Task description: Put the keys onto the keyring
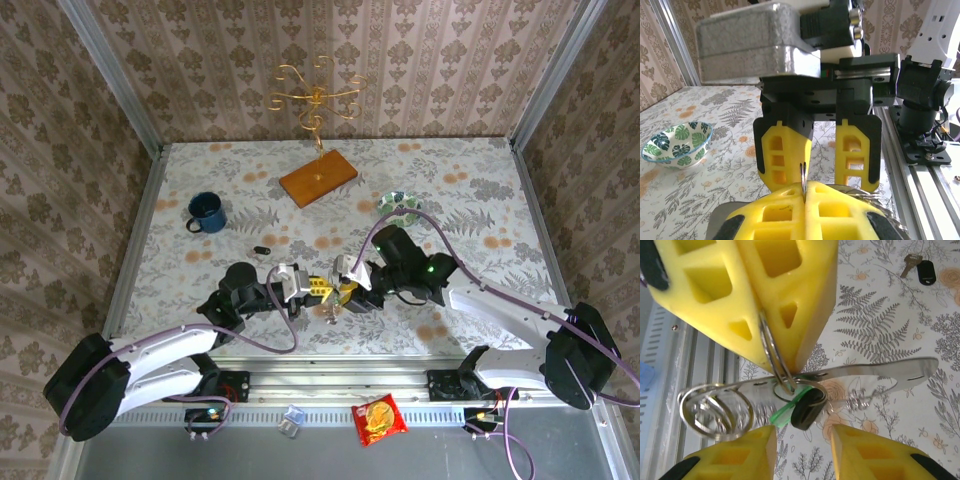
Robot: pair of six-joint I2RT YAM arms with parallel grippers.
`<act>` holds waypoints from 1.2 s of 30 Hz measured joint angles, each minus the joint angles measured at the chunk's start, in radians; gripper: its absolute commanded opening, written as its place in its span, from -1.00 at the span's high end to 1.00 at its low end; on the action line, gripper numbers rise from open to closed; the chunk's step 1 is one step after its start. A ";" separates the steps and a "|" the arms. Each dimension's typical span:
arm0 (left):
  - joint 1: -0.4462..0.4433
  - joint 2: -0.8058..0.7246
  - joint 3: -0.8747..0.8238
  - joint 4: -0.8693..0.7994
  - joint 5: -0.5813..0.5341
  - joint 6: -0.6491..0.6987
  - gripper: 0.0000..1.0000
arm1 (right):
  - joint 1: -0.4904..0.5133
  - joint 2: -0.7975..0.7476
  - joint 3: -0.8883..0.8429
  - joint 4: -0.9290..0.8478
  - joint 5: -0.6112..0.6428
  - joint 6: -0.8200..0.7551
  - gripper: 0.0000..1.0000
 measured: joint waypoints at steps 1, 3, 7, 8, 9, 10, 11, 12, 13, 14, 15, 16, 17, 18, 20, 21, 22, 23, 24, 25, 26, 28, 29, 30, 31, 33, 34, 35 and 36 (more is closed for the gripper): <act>0.000 0.004 -0.003 0.010 -0.002 -0.004 1.00 | 0.000 -0.002 -0.010 0.016 -0.005 0.013 0.25; 0.000 0.011 -0.006 0.026 -0.002 -0.010 1.00 | 0.000 -0.004 -0.026 0.041 -0.011 0.031 0.24; 0.000 0.016 -0.012 0.048 -0.003 -0.024 1.00 | 0.001 -0.005 -0.047 0.093 -0.012 0.064 0.25; 0.000 0.016 -0.013 0.052 -0.003 -0.026 1.00 | 0.001 -0.005 -0.051 0.107 -0.008 0.071 0.25; 0.000 0.017 -0.013 0.056 -0.003 -0.028 1.00 | 0.001 -0.007 -0.058 0.124 0.000 0.075 0.25; 0.000 0.017 -0.015 0.064 -0.004 -0.031 1.00 | 0.002 -0.010 -0.064 0.140 0.012 0.079 0.25; 0.000 0.017 -0.016 0.069 -0.009 -0.032 1.00 | 0.002 -0.014 -0.070 0.154 0.019 0.084 0.25; 0.000 0.018 -0.017 0.073 -0.014 -0.034 1.00 | 0.002 -0.019 -0.078 0.167 0.031 0.089 0.25; 0.000 0.018 -0.017 0.075 -0.017 -0.035 1.00 | 0.004 -0.025 -0.085 0.182 0.041 0.094 0.27; 0.000 0.019 -0.017 0.079 -0.019 -0.035 1.00 | 0.006 -0.030 -0.091 0.193 0.050 0.095 0.28; 0.000 0.021 -0.017 0.084 -0.022 -0.036 1.00 | 0.007 -0.037 -0.098 0.206 0.060 0.098 0.29; 0.000 0.022 -0.017 0.086 -0.025 -0.036 1.00 | 0.007 -0.044 -0.105 0.220 0.067 0.099 0.29; 0.000 0.023 -0.017 0.087 -0.026 -0.037 1.00 | 0.007 -0.050 -0.111 0.232 0.071 0.101 0.29; 0.000 0.024 -0.017 0.089 -0.028 -0.039 1.00 | 0.007 -0.057 -0.120 0.247 0.075 0.103 0.28; 0.000 0.024 -0.017 0.089 -0.031 -0.040 1.00 | 0.008 -0.066 -0.131 0.269 0.078 0.108 0.27; 0.000 0.027 -0.017 0.092 -0.033 -0.040 1.00 | 0.008 -0.068 -0.134 0.279 0.078 0.113 0.27; 0.000 0.030 -0.017 0.096 -0.035 -0.043 1.00 | 0.008 -0.069 -0.137 0.290 0.078 0.117 0.28; 0.000 0.032 -0.017 0.099 -0.039 -0.044 1.00 | 0.008 -0.069 -0.139 0.301 0.078 0.121 0.28; 0.000 0.036 -0.017 0.106 -0.040 -0.047 1.00 | 0.010 -0.069 -0.142 0.310 0.078 0.123 0.28; 0.000 0.042 -0.017 0.114 -0.041 -0.050 1.00 | 0.012 -0.069 -0.145 0.324 0.078 0.127 0.29; 0.000 0.045 -0.017 0.120 -0.043 -0.051 1.00 | 0.014 -0.069 -0.149 0.336 0.078 0.129 0.31; 0.000 0.054 -0.018 0.137 -0.044 -0.055 1.00 | 0.018 -0.069 -0.159 0.359 0.078 0.135 0.39; 0.000 0.057 -0.018 0.141 -0.044 -0.058 1.00 | 0.020 -0.069 -0.164 0.370 0.079 0.140 0.46; 0.000 0.059 -0.019 0.145 -0.044 -0.060 1.00 | 0.021 -0.069 -0.169 0.378 0.079 0.145 0.51; 0.000 0.061 -0.020 0.148 -0.045 -0.061 1.00 | 0.021 -0.069 -0.173 0.385 0.079 0.149 0.58; 0.000 0.061 -0.022 0.153 -0.045 -0.061 1.00 | 0.021 -0.069 -0.175 0.391 0.082 0.148 0.71; 0.000 0.061 -0.023 0.154 -0.045 -0.061 1.00 | 0.021 -0.069 -0.175 0.393 0.083 0.150 0.77; 0.000 0.061 -0.023 0.154 -0.048 -0.061 1.00 | 0.021 -0.069 -0.175 0.394 0.085 0.149 0.82; 0.000 0.061 -0.023 0.154 -0.049 -0.061 1.00 | 0.021 -0.069 -0.175 0.396 0.086 0.148 0.86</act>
